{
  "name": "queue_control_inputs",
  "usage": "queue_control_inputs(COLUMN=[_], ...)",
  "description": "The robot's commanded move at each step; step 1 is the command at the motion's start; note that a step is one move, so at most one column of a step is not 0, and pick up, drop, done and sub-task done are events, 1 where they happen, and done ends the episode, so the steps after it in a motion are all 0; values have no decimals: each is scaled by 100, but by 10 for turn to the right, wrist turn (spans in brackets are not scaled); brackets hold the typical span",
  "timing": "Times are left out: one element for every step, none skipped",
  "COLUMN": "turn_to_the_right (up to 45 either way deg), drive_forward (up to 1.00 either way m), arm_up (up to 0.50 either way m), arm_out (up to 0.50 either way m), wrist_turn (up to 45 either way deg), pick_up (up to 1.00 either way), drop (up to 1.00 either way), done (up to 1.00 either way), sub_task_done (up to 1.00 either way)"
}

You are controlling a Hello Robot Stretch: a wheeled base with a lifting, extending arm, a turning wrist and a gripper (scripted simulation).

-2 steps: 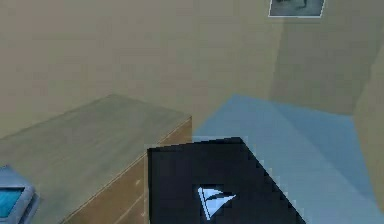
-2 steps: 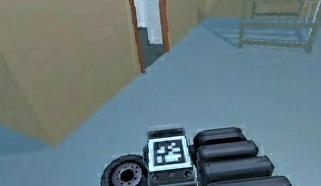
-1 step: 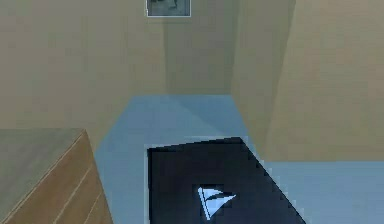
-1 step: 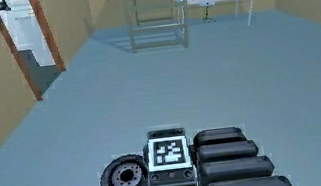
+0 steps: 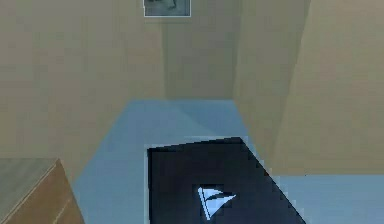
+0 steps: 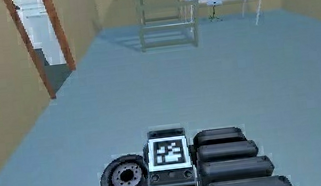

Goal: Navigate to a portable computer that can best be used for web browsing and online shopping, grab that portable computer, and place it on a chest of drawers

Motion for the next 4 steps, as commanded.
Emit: queue_control_inputs(turn_to_the_right=[450,420,0,-150], drive_forward=[0,0,10,0], arm_up=[0,0,0,0], arm_out=[0,0,0,0], wrist_turn=[0,0,0,0], pick_up=[0,0,0,0], drop=[0,0,0,0], done=[0,0,0,0], sub_task_done=[0,0,0,0])
